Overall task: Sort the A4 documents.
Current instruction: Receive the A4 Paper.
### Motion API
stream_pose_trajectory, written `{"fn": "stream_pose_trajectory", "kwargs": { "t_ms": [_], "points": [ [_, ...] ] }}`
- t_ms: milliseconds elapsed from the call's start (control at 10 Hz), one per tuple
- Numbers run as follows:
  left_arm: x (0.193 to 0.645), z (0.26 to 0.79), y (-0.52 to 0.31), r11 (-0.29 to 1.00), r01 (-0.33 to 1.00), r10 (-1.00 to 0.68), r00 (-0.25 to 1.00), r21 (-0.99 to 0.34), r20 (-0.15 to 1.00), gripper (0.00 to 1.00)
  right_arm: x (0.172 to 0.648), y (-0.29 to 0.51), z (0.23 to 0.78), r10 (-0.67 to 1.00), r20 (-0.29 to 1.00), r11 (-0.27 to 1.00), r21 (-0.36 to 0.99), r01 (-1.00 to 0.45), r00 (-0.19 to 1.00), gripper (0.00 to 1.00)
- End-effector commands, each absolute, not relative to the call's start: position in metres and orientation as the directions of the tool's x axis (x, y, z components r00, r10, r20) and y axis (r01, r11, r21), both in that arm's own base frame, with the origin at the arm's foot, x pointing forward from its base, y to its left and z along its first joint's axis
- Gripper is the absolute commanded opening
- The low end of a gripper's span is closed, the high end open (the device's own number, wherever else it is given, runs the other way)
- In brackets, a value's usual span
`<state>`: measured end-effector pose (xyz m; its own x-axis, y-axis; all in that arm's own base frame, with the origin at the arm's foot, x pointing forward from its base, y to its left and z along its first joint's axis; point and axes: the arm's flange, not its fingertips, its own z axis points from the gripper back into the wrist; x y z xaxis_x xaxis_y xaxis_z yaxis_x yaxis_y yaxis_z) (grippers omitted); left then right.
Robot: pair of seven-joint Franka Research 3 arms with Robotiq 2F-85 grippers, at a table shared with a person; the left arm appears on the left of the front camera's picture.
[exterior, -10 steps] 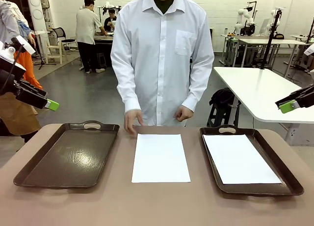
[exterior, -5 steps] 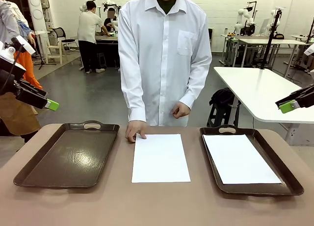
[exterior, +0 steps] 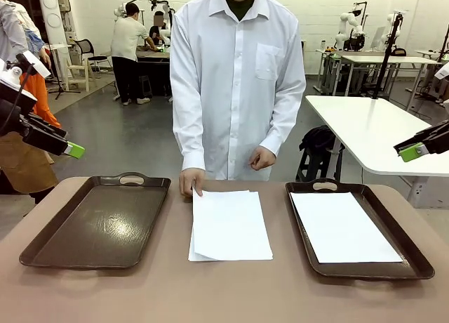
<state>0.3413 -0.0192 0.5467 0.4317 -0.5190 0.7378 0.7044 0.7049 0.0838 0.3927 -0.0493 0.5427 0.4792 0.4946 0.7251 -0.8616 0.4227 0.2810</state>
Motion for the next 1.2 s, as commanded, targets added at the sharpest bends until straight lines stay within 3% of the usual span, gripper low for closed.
{"fn": "stream_pose_trajectory", "kwargs": {
  "t_ms": [0, 1100],
  "points": [
    [0.3418, 0.5457, -0.0177, 0.696, 0.712, -0.524, 0.423, 0.086, 0.739, 1.0, 0.3928, -0.0489, 0.5427, 0.495, 0.725, 0.422, 0.281, -0.862, 0.479, 1.0],
    [0.3418, 0.5457, -0.0177, 0.696, 0.712, -0.524, 0.423, 0.086, 0.739, 1.0, 0.3928, -0.0489, 0.5427, 0.495, 0.725, 0.422, 0.281, -0.862, 0.479, 1.0]
  ]
}}
